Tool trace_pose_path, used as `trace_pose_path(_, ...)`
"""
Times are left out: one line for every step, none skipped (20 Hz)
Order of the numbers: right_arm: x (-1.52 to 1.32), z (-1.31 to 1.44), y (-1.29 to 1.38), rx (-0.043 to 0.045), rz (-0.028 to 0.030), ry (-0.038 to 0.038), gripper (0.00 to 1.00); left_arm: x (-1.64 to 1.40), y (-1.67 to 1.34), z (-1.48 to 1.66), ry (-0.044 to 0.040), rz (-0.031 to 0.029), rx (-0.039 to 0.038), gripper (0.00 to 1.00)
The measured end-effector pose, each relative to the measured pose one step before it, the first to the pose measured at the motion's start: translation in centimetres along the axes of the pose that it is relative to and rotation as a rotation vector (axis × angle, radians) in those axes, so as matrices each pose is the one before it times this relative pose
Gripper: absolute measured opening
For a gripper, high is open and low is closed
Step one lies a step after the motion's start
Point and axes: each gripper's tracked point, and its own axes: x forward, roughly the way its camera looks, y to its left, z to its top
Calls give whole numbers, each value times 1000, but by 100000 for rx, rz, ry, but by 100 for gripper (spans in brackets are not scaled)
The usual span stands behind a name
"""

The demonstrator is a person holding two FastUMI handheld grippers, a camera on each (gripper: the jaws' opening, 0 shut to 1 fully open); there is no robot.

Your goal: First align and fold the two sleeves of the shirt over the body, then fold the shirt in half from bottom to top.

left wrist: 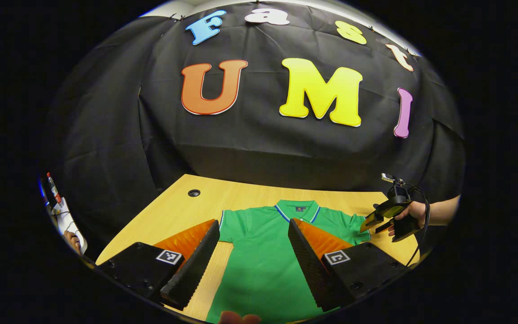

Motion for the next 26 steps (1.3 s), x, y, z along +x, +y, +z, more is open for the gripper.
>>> trace_pose_path(240, -240, 119, -550, -288, 1326, 95, 162, 95, -156, 412, 270, -182, 99)
trace_pose_path(279, -470, 197, -252, -50, 1915, 96, 187, 44, -132, 617, 49, -428, 99)
trace_pose_path(-298, -293, 3, -892, -1648, 1086, 96, 77, 46, -121, 352, -11, -427, 99)
trace_pose_path(518, 52, 90, -964, -84, 226, 96, 126, 41, -10, 51, -254, -604, 99)
trace_pose_path(-10, -213, -183, -727, -2199, 591, 81, 103, -11, -40, -171, -386, -991, 99)
trace_pose_path(190, -179, 61, -884, -1640, 775, 73, 27, -40, -7, -146, -264, -882, 99)
trace_pose_path(-131, -34, 68, -943, -879, 390, 65, 101, 63, -61, 240, -39, -489, 99)
trace_pose_path(-65, -75, 311, 1069, 496, 105, 73, 100, 101, -138, 332, 263, -288, 98)
trace_pose_path(-459, 282, 182, 1515, -9, -243, 59, 87, 209, -12, 150, 302, -380, 99)
trace_pose_path(324, -2, -63, 736, -770, -270, 45, 73, 225, 121, 5, 349, -504, 99)
trace_pose_path(89, -3, -74, -417, -263, 349, 31, 64, 334, -243, -21, 532, -702, 99)
trace_pose_path(-135, 621, 323, 1438, 2228, -2700, 23, 14, 218, -10, 42, 373, -560, 98)
trace_pose_path(164, -160, 115, 3663, 1021, 1146, 13, -60, 408, -91, 255, 421, -369, 99)
trace_pose_path(-91, 221, 113, 1496, 731, -412, 3, -108, 544, -43, 191, 833, 32, 99)
trace_pose_path(-133, 104, -157, -194, 1072, -405, 3, -108, 430, 7, -57, 808, 105, 99)
trace_pose_path(-133, -194, -31, -268, 617, 200, 3, -154, 461, 71, 53, 609, 152, 99)
trace_pose_path(-361, 273, 162, 696, 1030, -910, 3, -74, 424, -175, -28, 672, -58, 99)
trace_pose_path(-595, 188, 147, 426, 666, -1582, 0, -150, 408, -113, 307, 666, -302, 99)
trace_pose_path(-618, 244, 127, -803, 137, -1579, 3, 53, 370, -189, 660, 574, -524, 99)
trace_pose_path(-534, 205, 101, -1450, -366, -1552, 4, 18, 124, -272, 1041, 269, -845, 99)
trace_pose_path(-544, 204, 194, -1253, -473, -1425, 3, -59, 22, -208, 725, 19, -804, 99)
trace_pose_path(-513, 254, 363, -1276, -488, -1507, 3, -16, -68, -218, 587, -195, -624, 99)
trace_pose_path(-576, 133, 275, -1750, -919, -1387, 3, -68, 30, -46, 247, -367, -306, 99)
trace_pose_path(-607, 159, 254, -2053, -1155, -1308, 3, -209, 18, 65, -96, -289, -75, 99)
trace_pose_path(-615, 308, 481, -1964, -548, -1734, 3, -168, -39, 10, -198, -347, 97, 99)
trace_pose_path(-571, 252, 700, -1866, -382, -2073, 3, -125, 51, -98, -30, -280, 156, 99)
